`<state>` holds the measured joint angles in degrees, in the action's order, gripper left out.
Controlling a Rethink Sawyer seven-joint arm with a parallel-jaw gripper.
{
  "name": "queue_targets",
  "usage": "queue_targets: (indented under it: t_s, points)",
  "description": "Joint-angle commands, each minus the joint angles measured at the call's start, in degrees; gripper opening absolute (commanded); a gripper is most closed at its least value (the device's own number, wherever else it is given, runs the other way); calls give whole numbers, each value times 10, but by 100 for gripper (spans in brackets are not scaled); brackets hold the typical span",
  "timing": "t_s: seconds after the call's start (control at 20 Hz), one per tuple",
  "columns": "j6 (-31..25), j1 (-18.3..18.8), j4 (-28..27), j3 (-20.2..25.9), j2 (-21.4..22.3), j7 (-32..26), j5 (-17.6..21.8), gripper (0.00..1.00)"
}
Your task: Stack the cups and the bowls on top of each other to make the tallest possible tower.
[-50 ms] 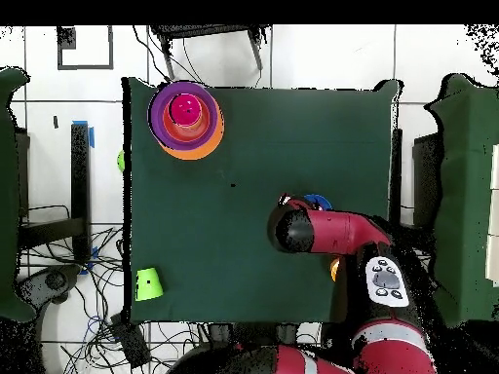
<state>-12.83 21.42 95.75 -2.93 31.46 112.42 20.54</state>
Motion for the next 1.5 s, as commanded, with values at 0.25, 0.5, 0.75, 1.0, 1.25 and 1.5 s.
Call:
queue_targets:
  t_s: [0.25,0.5,0.75,1.0,1.25,1.5]
  points:
    - [-21,-24,4,58,-30,50,-18,100]
    - [-14,-56,-14,13,-43,65,-8,100]
    - [2,-57,-20,5,-61,67,-9,100]
    - [21,-77,-29,-24,-81,85,-13,100]
    - [42,-98,-51,-69,-105,98,-14,100]
    - [68,-116,-71,-108,-127,106,-20,100]
